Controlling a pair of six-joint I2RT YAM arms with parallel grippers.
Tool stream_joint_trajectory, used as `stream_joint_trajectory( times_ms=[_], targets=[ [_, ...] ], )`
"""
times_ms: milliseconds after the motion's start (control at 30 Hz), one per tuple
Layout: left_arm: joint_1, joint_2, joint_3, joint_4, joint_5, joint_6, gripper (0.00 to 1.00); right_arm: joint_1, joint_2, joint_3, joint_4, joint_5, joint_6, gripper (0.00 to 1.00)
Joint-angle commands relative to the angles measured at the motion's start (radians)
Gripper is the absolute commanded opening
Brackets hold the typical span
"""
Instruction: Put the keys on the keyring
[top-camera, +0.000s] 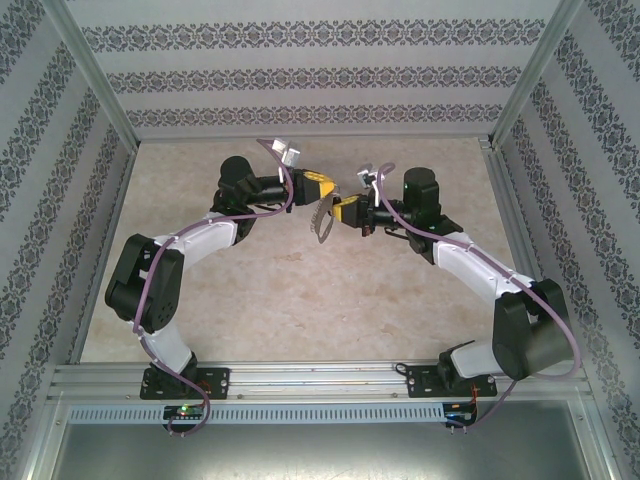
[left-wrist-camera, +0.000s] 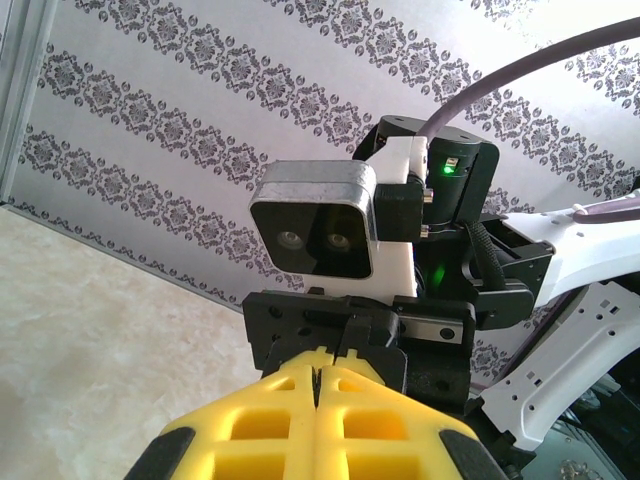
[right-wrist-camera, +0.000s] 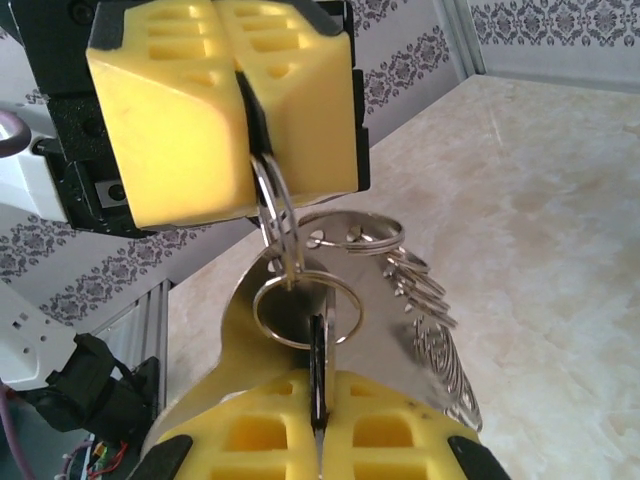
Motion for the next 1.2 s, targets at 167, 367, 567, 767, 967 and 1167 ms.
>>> stream_joint_trajectory(
  times_ms=[167, 367, 567, 767, 967, 1167],
  targets=[
    [-0.009, -0.028, -0.003, 0.093, -0.005, -0.011, 0.00, 0.022, 0.017, 0.030, -0.040, -0.049, -0.042, 0.00],
    [-0.010, -0.026, -0.007, 0.094, -0.005, -0.011, 0.00, 0.016, 0.010, 0.027, -0.037, -0.028, -0.036, 0.15],
    [-0.009, -0.020, -0.006, 0.096, -0.004, -0.013, 0.00, -0.045, -0.077, -0.033, -0.002, -0.011, 0.001, 0.40],
    [-0.009, -0.012, -0.005, 0.115, 0.000, -0.027, 0.00, -0.085, -0.178, -0.067, 0.037, 0.025, 0.039, 0.45],
    [-0.009, -0.008, -0.011, 0.131, -0.004, -0.039, 0.00, -0.084, -0.141, -0.026, 0.156, 0.033, 0.135, 0.45],
    [-0.010, -0.008, -0.016, 0.137, -0.007, -0.045, 0.00, -0.066, -0.060, 0.014, 0.270, 0.008, 0.216, 0.45]
  ],
)
